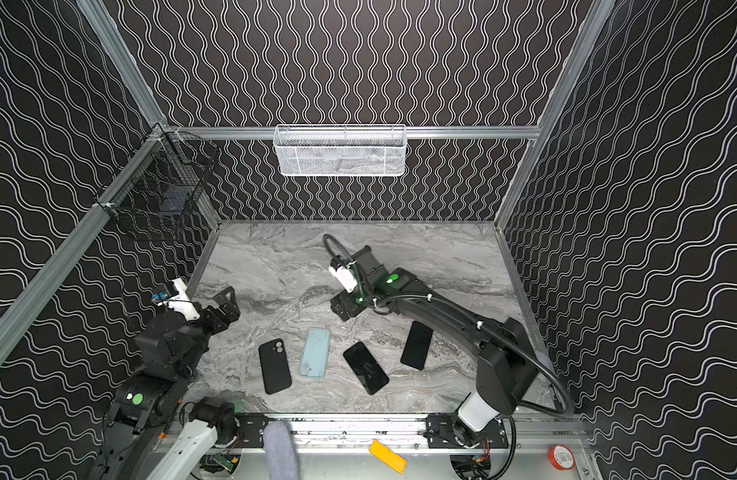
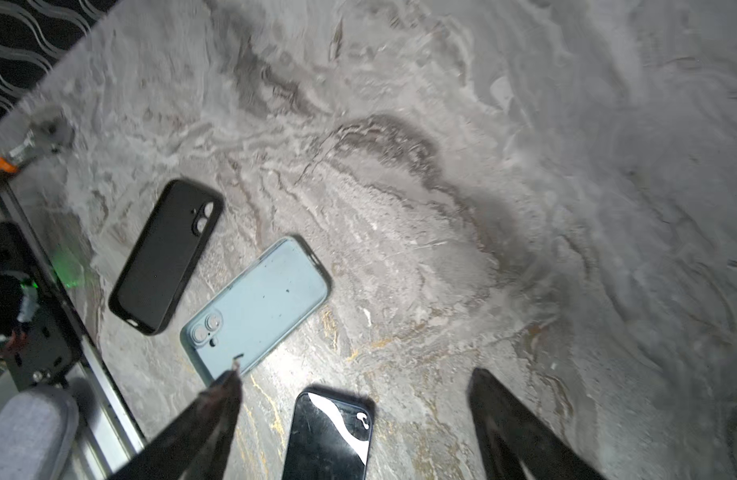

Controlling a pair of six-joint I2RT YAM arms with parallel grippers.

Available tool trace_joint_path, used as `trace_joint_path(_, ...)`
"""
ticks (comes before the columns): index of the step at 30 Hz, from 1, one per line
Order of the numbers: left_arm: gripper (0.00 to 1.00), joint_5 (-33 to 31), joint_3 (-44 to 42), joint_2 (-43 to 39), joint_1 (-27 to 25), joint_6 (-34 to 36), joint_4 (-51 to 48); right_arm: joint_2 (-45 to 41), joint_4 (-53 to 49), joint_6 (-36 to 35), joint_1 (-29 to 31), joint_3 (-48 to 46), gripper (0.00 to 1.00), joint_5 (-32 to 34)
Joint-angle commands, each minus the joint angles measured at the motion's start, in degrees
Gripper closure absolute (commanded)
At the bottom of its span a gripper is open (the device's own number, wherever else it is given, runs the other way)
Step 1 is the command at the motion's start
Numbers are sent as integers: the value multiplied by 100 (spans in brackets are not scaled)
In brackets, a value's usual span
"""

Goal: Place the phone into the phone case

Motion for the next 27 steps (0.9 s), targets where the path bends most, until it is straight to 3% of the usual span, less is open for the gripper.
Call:
trace_joint_path(1,1,-722,32,-24,16,-220,-164,474,-276,-377,283,362,16,216)
trace_joint_path(7,1,-486,19,169,92,-261,-224,1374,69,-552,643,773,23,186)
trace_joint_path(12,1,-804,-10,177,97,-443,-394,2060,179,-506,641,1026,27,218)
trace_joint_path(27,1,-1261,-14,20,97,-561,-634,2502,573,-261,692,1025,47,293)
